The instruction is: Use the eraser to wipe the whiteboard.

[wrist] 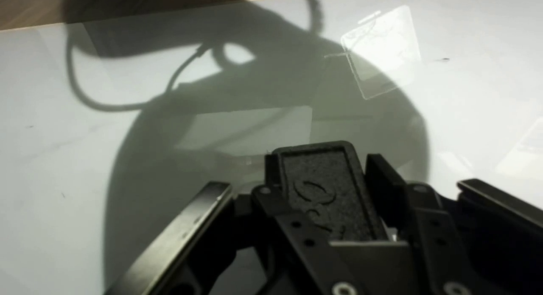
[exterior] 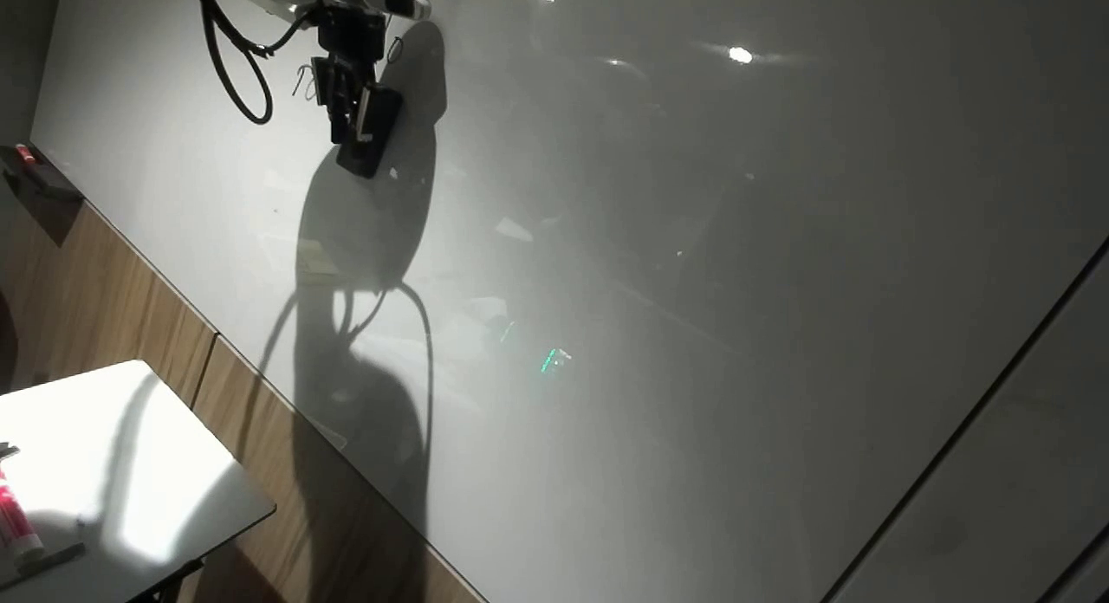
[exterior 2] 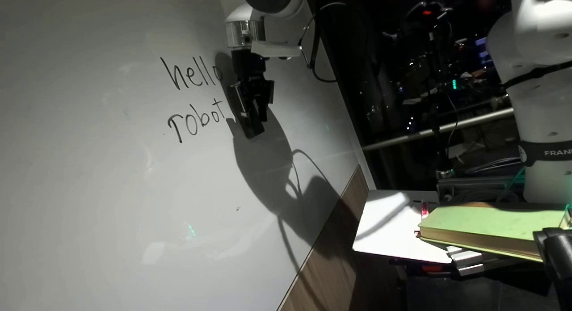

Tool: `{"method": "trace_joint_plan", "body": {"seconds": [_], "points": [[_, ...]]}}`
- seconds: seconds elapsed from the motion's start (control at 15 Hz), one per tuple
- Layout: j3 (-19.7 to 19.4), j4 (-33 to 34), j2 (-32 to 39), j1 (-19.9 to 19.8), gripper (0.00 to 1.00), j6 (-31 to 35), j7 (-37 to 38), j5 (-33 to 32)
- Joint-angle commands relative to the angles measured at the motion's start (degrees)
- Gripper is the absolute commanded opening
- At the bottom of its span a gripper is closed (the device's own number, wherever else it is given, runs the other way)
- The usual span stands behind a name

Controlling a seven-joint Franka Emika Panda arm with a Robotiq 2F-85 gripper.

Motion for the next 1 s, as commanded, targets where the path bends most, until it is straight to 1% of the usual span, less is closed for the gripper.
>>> {"method": "trace_joint_plan", "body": {"seconds": [0.0,0.27,0.47,0.73,0.93], "points": [[1.1,5.5,2.0,0.4,0.28,-2.0,0.3,0.5],[3.2,10.0,2.7,1.3,0.28,-4.7,1.5,0.1],[5.6,13.4,3.7,2.8,0.28,-6.2,3.2,-0.3],[9.1,16.6,6.4,5.4,0.28,-5.7,6.4,-1.2],[11.0,18.7,9.0,7.7,0.28,-5.6,8.4,-1.6]]}}
